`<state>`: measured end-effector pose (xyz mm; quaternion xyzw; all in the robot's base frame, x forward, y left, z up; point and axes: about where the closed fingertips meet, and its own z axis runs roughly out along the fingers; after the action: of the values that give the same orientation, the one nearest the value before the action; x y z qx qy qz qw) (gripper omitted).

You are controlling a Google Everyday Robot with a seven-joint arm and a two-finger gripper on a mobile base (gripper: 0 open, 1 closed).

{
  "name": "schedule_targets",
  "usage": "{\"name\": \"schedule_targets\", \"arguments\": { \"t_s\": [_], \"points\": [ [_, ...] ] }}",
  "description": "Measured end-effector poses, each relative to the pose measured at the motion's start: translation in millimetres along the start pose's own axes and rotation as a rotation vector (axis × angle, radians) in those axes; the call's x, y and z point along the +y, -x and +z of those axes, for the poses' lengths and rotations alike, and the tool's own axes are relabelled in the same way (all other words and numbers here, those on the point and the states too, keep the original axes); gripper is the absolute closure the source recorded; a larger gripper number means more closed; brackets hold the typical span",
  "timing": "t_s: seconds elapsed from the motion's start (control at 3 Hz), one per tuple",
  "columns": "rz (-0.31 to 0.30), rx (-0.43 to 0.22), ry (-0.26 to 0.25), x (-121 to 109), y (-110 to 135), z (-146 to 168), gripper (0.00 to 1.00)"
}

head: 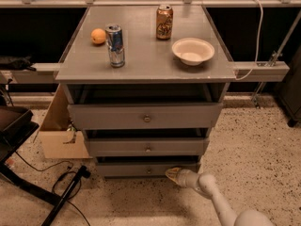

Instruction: Close bottom drawer

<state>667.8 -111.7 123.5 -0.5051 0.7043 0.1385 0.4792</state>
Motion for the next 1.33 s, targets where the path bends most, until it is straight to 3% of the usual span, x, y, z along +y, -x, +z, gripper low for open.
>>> {"name": "schedule_targets", "arguments": {
  "t_s": [0.33,0.67,1.0,1.33],
  "points": [
    [-0.025,0.048,0.043,12,2,-19,1.0],
    [-0.113,0.265,-0.024,-44,-18,-133,1.0],
    [-0.243,0.452,-0.023,-70,-27,-216,1.0],
    [-0.375,0.608,-0.011,-88,-19,-294,1.0]
  ]
}}
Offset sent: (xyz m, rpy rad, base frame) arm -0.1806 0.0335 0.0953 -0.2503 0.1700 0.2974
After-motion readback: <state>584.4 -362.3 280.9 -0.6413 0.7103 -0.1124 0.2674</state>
